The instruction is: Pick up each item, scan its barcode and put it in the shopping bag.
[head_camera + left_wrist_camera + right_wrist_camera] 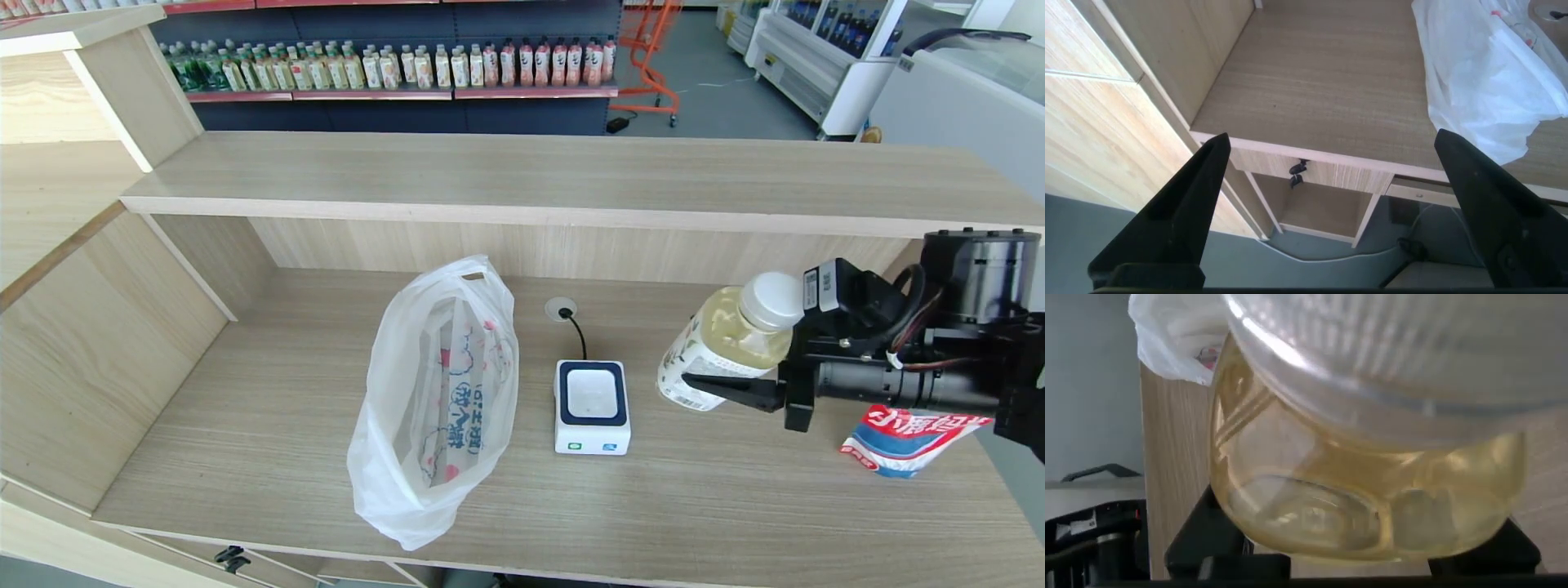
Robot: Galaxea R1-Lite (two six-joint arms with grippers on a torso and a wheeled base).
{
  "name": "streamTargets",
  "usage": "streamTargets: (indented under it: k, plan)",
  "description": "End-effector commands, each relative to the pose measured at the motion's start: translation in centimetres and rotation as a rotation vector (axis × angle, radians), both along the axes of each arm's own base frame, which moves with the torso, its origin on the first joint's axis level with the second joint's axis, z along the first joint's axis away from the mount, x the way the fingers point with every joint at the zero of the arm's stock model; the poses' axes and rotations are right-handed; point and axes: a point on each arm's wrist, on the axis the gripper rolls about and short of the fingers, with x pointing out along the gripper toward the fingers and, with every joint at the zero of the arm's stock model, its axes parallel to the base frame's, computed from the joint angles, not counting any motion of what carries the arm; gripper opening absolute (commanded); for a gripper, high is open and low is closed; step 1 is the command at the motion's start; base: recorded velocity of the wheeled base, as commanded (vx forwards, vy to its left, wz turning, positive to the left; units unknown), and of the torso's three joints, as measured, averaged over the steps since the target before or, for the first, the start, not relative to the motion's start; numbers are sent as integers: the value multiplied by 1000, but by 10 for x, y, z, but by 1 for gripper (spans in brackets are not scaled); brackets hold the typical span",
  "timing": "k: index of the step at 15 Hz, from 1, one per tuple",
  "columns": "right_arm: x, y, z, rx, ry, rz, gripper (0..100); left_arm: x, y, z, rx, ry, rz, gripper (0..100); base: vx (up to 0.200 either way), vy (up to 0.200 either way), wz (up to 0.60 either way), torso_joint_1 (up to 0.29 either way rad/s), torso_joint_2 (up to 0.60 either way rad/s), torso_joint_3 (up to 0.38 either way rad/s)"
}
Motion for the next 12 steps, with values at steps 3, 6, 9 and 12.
streamTargets:
  k: [3, 6, 9, 12]
  plan:
    - [50, 14, -45, -50, -43, 28, 0, 0, 0, 0, 0, 1, 1, 100, 0, 0, 0, 0, 0, 0]
    - [63, 18, -52, -72, -97, 80, 0, 0, 0, 0, 0, 0, 1, 100, 0, 0, 0, 0, 0, 0]
    - [70, 21, -59, -71, -92, 102, 0, 0, 0, 0, 0, 0, 1, 100, 0, 0, 0, 0, 0, 0]
    - [81, 31, -63, -52, -142, 148, 0, 0, 0, 0, 0, 0, 1, 100, 0, 0, 0, 0, 0, 0]
